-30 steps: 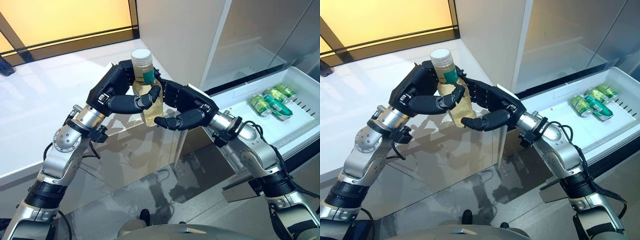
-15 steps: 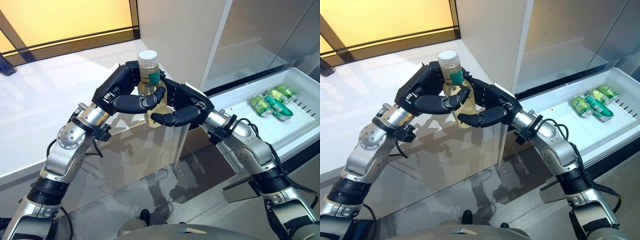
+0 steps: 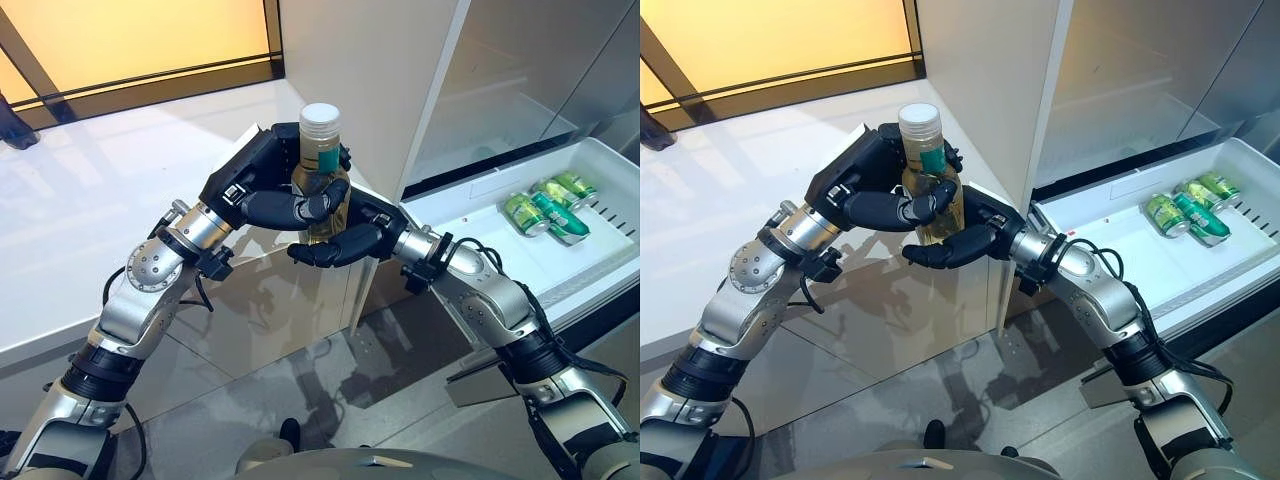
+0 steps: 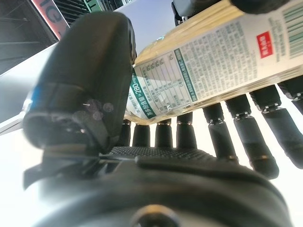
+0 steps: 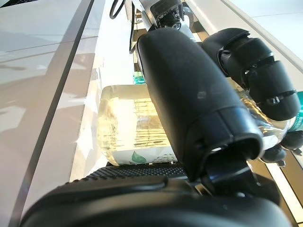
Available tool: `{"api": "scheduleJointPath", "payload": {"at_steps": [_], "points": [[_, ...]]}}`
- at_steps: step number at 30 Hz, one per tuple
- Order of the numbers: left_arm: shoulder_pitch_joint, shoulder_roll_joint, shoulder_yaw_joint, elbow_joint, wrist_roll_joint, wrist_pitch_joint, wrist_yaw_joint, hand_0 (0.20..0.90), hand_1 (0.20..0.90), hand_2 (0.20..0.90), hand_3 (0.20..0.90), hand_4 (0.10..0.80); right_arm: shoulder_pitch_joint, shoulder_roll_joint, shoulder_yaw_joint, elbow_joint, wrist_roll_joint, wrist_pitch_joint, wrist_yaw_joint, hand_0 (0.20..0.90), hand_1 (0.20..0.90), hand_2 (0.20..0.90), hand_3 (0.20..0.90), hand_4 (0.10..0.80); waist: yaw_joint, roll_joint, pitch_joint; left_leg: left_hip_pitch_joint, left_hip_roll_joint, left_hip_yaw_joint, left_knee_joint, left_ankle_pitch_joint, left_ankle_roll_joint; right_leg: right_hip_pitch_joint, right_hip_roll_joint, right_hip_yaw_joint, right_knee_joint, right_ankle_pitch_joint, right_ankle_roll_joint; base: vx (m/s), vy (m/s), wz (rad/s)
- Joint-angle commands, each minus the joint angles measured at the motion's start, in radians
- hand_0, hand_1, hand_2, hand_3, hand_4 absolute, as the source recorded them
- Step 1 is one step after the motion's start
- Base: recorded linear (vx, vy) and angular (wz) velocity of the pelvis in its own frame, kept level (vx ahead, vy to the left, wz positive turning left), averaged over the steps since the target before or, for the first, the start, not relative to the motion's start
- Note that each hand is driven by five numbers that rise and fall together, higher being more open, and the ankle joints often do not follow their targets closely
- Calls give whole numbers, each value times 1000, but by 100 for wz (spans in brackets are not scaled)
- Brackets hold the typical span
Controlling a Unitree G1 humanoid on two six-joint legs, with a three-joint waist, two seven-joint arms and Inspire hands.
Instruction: Put drinks into fridge and close the fridge
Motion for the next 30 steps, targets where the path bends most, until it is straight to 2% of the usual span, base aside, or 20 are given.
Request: {"api": "scheduleJointPath", "payload": {"at_steps": [1,2,3,4,5,6,17,18,19,20,30], "points": [[-225,-52,3,-128,-109,-122,25,300,300,300,200,100,-143,84,37,-43,76,-74,25,900,900,900,900,800,-5,-4,-128,27,-46,-48,1,-93,23,-50,-25,7,24,49,60,0,0,0],[-226,-53,2,-127,-111,-121,23,300,300,300,200,100,-144,85,39,-45,71,-79,20,900,900,900,900,800,-5,-4,-128,27,-45,-48,1,-93,23,-50,-25,7,24,49,60,0,0,0],[-225,-54,2,-127,-110,-120,21,300,300,300,200,100,-146,83,38,-46,70,-83,16,811,811,811,796,696,-5,-4,-129,27,-45,-47,1,-93,23,-50,-25,7,24,49,60,0,0,0],[-221,-53,2,-126,-112,-123,17,300,300,300,200,100,-148,84,36,-46,73,-87,15,526,526,526,464,364,-5,-3,-129,27,-45,-48,1,-93,23,-51,-25,8,25,50,59,0,0,0],[-221,-53,2,-128,-112,-121,17,300,300,300,200,100,-147,85,37,-48,66,-94,10,526,526,526,464,364,-4,-3,-128,27,-45,-47,1,-92,23,-51,-25,8,24,50,59,0,0,0],[-220,-52,3,-129,-114,-119,15,300,300,300,200,100,-148,83,36,-48,72,-94,13,300,300,300,200,100,-4,-3,-128,27,-45,-47,1,-92,23,-50,-25,8,24,50,60,0,0,0],[-225,-46,13,-126,-99,-115,35,300,300,300,200,100,-163,84,30,-51,78,-103,-6,300,300,300,200,100,-3,-3,-127,26,-44,-46,1,-92,23,-51,-23,8,23,51,58,0,0,0],[-224,-45,13,-125,-98,-115,37,364,364,364,274,174,-163,83,29,-52,78,-104,-7,300,300,300,200,100,-3,-3,-127,26,-44,-46,1,-92,23,-51,-23,8,22,51,58,0,0,0],[-222,-45,16,-124,-96,-114,37,592,592,592,540,440,-162,81,26,-52,80,-109,-6,300,300,300,200,100,-3,-3,-127,26,-44,-46,1,-92,23,-51,-23,8,22,52,59,0,0,0],[-221,-43,17,-122,-93,-114,39,900,900,900,900,800,-163,80,25,-51,81,-112,-8,300,300,300,200,100,-3,-3,-126,26,-44,-46,1,-91,23,-51,-23,9,22,52,58,0,0,0],[-209,-17,51,-101,-52,-104,93,900,900,900,900,800,-179,60,-19,-59,77,-155,-46,300,300,300,200,100,-2,-3,-129,25,-44,-47,1,-91,24,-49,-21,10,20,53,58,0,0,0]]}}
